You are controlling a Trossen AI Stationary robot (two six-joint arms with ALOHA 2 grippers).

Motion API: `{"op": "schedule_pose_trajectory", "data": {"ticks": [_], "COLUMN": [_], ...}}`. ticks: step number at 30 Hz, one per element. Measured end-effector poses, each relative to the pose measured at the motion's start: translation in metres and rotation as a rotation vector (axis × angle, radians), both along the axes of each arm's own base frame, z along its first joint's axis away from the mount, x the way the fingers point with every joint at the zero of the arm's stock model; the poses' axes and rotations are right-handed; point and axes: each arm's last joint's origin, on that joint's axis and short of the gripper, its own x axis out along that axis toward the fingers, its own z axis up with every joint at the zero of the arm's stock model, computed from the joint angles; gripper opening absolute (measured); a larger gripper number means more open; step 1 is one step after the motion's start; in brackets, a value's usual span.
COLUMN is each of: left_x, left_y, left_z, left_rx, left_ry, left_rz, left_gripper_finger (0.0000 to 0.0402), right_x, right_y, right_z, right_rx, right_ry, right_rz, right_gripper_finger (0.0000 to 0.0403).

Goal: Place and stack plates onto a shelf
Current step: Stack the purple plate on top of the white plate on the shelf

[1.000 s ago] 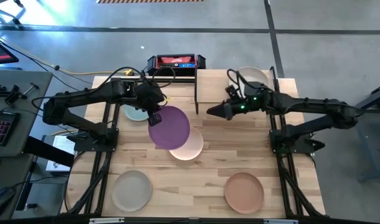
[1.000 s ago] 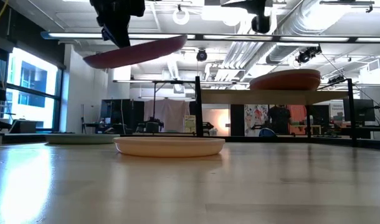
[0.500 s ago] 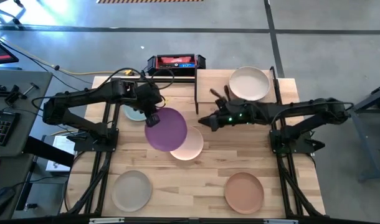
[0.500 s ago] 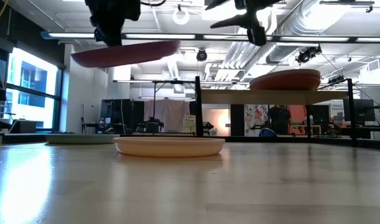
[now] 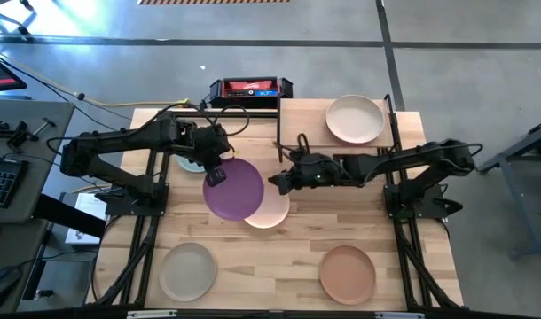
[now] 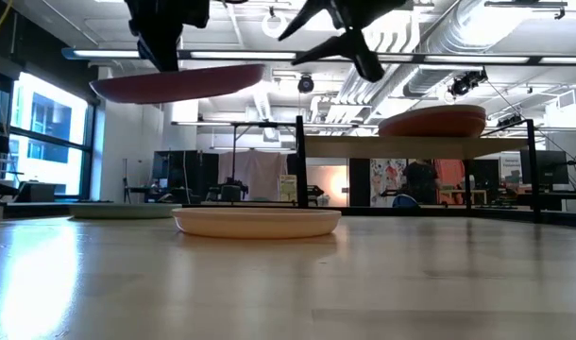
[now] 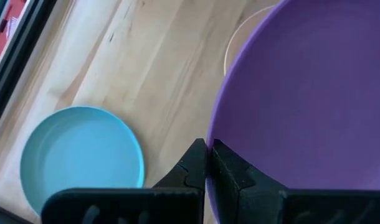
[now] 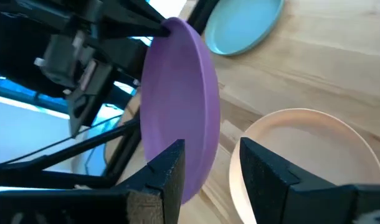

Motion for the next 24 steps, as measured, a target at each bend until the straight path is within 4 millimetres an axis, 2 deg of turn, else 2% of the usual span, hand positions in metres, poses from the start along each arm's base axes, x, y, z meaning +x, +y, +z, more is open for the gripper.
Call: {"op": "schedule_pose_trajectory", "data": {"ticks": [14, 24], "left_x": [0.001, 0.001], "left_y": [-0.003, -0.003], "left_z": [0.000, 0.000], "left_rx": [0.011, 0.012], "left_ry": [0.001, -0.003], "left_rz": [0.013, 0.014], "left_gripper_finger": [0.0000, 0.0000], "right_x": [0.046, 0.059], "right_y": [-0.001, 0.000], "right_z": [0.020, 0.015], "right_rx": [-0.126, -0.158], "right_ry": [0.242, 0.313], "right_rz": [0.004, 0.006], "right_gripper_finger": [0.0134, 0.0134]}}
